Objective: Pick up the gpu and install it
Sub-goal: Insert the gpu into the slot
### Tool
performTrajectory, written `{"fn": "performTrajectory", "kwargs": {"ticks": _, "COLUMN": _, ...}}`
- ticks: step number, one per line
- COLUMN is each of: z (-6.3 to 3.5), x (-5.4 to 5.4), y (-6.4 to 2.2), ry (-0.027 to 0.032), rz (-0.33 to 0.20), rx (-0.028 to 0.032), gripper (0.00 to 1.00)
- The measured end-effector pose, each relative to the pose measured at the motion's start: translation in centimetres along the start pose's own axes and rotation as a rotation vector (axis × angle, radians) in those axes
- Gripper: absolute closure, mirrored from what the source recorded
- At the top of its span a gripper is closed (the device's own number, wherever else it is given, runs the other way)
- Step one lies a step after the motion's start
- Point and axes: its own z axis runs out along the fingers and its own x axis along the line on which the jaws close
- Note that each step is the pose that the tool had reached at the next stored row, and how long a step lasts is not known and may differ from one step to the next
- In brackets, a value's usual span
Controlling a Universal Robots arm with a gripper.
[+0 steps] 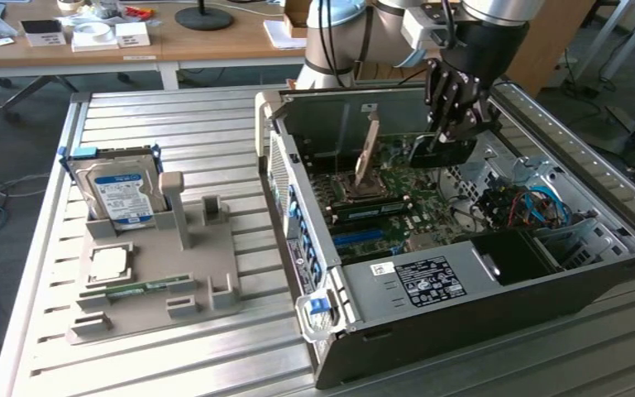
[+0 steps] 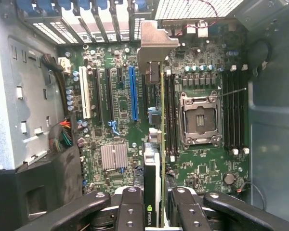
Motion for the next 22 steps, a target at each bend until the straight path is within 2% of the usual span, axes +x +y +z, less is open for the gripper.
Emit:
{"fn": "performTrajectory", "kwargs": {"ticks": 9, "z": 0.17, "x": 0.0, "y": 0.0, "ry": 0.0, "rz": 0.0, "rx": 0.0, "gripper": 0.73}}
{"fn": "performTrajectory", "kwargs": {"ticks": 22, "z": 1.2, "x": 0.1, "y": 0.01, "ry": 0.0012, "rz": 0.0, "rx": 0.0002, "gripper": 0.73}}
